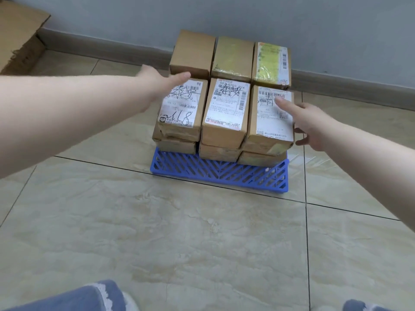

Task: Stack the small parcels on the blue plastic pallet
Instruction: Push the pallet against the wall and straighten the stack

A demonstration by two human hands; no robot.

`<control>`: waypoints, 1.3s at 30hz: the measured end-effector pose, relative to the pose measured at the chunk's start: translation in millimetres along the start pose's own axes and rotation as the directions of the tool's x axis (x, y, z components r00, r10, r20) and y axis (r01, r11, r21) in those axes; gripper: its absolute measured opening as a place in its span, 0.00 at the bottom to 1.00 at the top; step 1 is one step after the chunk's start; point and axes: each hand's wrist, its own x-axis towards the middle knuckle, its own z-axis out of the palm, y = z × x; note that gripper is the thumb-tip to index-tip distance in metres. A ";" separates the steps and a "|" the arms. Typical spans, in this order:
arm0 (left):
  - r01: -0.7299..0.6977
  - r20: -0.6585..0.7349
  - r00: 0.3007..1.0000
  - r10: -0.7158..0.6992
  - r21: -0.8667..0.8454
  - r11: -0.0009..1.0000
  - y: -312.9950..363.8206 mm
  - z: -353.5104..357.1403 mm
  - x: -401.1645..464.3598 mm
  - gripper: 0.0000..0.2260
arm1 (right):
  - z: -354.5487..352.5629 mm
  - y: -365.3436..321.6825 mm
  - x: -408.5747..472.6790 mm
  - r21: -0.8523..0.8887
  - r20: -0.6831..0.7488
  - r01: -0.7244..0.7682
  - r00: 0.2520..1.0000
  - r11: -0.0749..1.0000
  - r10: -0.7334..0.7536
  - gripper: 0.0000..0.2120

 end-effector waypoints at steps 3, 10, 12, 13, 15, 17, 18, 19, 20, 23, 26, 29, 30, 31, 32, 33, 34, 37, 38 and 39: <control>0.045 0.179 0.983 -0.049 0.027 0.999 -18.2 6.0 -7.4 0.53 | 4.2 7.8 -2.8 0.059 0.096 -0.037 0.995 0.998 0.031 0.66; 0.068 0.304 0.952 -0.035 -0.100 0.993 -44.4 24.7 -15.4 0.48 | 16.8 15.5 -16.6 0.173 0.127 -0.025 0.992 0.985 0.002 0.38; 0.057 0.296 0.955 -0.014 -0.137 0.989 -47.6 26.8 -18.3 0.46 | 17.1 15.3 -17.5 0.178 0.130 -0.018 0.992 0.984 -0.006 0.39; 0.051 0.287 0.958 -0.004 -0.157 0.986 -48.9 26.9 -19.1 0.44 | 17.3 14.9 -19.3 0.175 0.128 -0.013 0.992 0.985 -0.009 0.39; 0.050 0.287 0.958 0.002 -0.175 0.983 -48.7 26.4 -23.1 0.46 | 17.1 14.5 -21.9 0.179 0.124 -0.009 0.992 0.984 -0.013 0.40; 0.052 0.287 0.958 0.000 -0.176 0.983 -49.0 27.0 -23.2 0.52 | 16.7 13.5 -24.7 0.179 0.124 -0.007 0.992 0.984 -0.016 0.38; 0.054 0.284 0.959 -0.002 -0.176 0.983 -48.7 27.1 -24.0 0.53 | 16.3 13.3 -25.7 0.186 0.128 -0.005 0.992 0.982 -0.019 0.36; 0.051 0.283 0.959 0.001 -0.179 0.982 -48.6 27.8 -23.6 0.52 | 15.7 13.1 -26.6 0.192 0.128 -0.003 0.992 0.981 -0.022 0.35; 0.046 0.278 0.961 0.005 -0.176 0.983 -48.1 28.2 -24.0 0.50 | 15.4 13.4 -26.1 0.196 0.126 -0.002 0.992 0.981 -0.023 0.33; 0.055 0.250 0.968 -0.013 -0.162 0.985 -48.9 29.6 -17.6 0.46 | 14.8 14.5 -25.4 0.200 0.137 -0.016 0.990 0.980 -0.011 0.34; 0.092 0.254 0.966 -0.037 -0.208 0.974 -50.0 25.9 -13.4 0.50 | 15.2 14.2 -25.5 0.178 0.138 -0.059 0.990 0.982 0.034 0.57; 0.107 0.304 0.952 -0.030 -0.242 0.964 -47.6 24.7 -13.3 0.50 | 14.7 17.7 -20.4 0.203 0.150 -0.095 0.987 0.975 0.065 0.64; 0.106 0.324 0.946 -0.020 -0.248 0.963 -46.9 25.6 -14.7 0.49 | 16.0 17.7 -21.7 0.213 0.164 -0.105 0.984 0.971 0.070 0.60; 0.103 0.340 0.940 -0.012 -0.251 0.963 -46.8 27.1 -14.4 0.48 | 18.1 16.2 -24.3 0.225 0.170 -0.111 0.983 0.968 0.073 0.53; 0.096 0.345 0.939 -0.003 -0.252 0.963 -47.1 28.3 -14.6 0.46 | 20.1 14.8 -27.8 0.237 0.176 -0.109 0.982 0.965 0.068 0.44; 0.089 0.345 0.939 0.004 -0.252 0.964 -48.0 29.1 -14.6 0.45 | 20.9 15.6 -27.5 0.256 0.174 -0.106 0.983 0.961 0.062 0.37; 0.083 0.343 0.939 0.009 -0.252 0.964 -48.7 29.6 -14.8 0.45 | 22.3 16.0 -25.9 0.270 0.161 -0.101 0.985 0.958 0.059 0.34; 0.081 0.344 0.939 0.009 -0.246 0.966 -48.7 30.0 -15.1 0.49 | 25.3 12.9 -27.8 0.255 0.151 -0.096 0.987 0.962 0.059 0.47; 0.078 0.337 0.942 0.008 -0.241 0.968 -48.3 29.6 -15.7 0.49 | 25.9 12.1 -27.8 0.244 0.138 -0.105 0.988 0.964 0.073 0.51; 0.074 0.330 0.944 0.009 -0.237 0.969 -48.3 29.7 -15.7 0.49 | 26.3 11.2 -28.7 0.240 0.136 -0.112 0.987 0.964 0.081 0.52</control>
